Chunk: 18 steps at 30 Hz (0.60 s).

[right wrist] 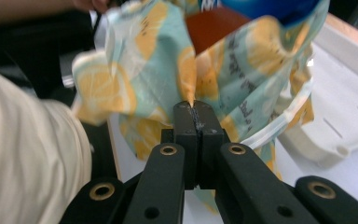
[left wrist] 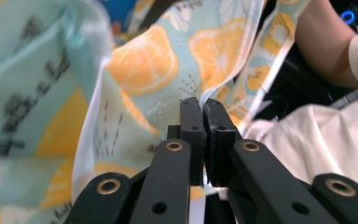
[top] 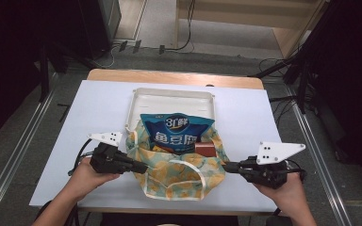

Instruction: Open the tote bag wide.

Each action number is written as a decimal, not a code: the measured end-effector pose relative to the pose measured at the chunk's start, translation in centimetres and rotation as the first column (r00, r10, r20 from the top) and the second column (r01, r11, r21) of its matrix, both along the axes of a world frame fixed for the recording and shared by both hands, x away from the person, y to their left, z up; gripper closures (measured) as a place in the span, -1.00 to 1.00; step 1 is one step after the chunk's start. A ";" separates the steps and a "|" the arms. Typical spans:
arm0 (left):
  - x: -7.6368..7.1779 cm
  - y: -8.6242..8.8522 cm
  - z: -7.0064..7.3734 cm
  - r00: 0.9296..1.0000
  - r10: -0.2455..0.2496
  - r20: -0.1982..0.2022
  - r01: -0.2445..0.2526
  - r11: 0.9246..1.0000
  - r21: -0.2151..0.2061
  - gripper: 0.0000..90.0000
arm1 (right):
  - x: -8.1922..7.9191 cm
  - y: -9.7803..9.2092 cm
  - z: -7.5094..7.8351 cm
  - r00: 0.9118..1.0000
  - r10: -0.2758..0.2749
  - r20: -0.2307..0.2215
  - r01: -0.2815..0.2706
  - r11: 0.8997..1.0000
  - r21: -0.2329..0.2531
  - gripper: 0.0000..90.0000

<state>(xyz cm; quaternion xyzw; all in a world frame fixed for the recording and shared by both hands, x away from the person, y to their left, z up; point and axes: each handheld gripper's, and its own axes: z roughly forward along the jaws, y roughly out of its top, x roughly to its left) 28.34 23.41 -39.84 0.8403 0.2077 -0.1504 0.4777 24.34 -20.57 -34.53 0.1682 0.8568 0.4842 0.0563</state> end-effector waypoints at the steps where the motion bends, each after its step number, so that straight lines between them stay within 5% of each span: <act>1: 0.0 0.0 -0.2 1.000 -0.003 -0.005 0.003 1.000 0.007 0.97 | 0.0 0.1 -0.3 1.000 0.006 0.001 -0.006 1.000 -0.020 1.00; 8: 0.8 0.1 -1.5 0.999 0.034 -0.030 -0.032 0.998 0.051 0.97 | 1.2 0.4 -2.1 0.998 -0.056 -0.031 0.051 0.991 -0.127 1.00; 18: 2.6 0.6 -2.9 0.995 0.089 -0.037 -0.086 0.993 0.084 0.96 | 4.2 -0.9 -5.2 0.981 -0.134 -0.139 0.128 0.991 -0.047 1.00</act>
